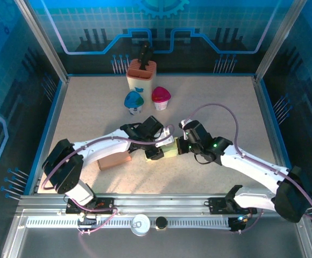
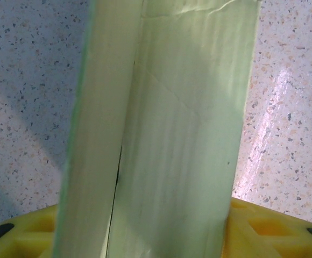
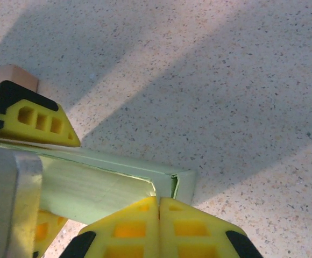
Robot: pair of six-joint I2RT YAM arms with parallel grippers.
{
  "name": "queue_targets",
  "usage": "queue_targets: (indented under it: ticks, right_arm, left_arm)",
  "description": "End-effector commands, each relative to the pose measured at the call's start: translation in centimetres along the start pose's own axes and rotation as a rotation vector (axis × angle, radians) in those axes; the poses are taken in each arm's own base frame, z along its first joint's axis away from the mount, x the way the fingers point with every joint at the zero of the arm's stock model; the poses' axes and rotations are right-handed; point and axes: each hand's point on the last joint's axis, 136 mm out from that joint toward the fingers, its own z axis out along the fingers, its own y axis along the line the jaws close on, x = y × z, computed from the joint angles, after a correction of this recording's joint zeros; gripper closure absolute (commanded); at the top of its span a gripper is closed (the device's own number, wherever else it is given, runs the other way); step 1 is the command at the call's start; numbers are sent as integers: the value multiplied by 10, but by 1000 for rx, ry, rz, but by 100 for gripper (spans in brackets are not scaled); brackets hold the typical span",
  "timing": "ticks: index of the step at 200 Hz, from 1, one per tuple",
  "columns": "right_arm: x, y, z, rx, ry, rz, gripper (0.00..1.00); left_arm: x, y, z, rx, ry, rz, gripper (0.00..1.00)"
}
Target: Fold the paper box
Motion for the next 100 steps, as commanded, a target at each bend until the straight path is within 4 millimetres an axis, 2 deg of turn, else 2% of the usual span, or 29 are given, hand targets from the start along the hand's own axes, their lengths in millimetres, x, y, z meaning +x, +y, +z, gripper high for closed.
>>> queue_targets:
  ticks: [1,51,100]
  right_arm:
    - [1,-3,-3,37,-51,1,100]
    - [3,-4,-6,43,-98,11,100]
    - [6,-1,-6,60,-119,32,100]
  left_arm:
    - [-7,8,-4,-30,-28,-24,46]
    - [-13,6,-16,-34,-120,-73,43]
    - [-8,2,-12,-20,-124,-97,41]
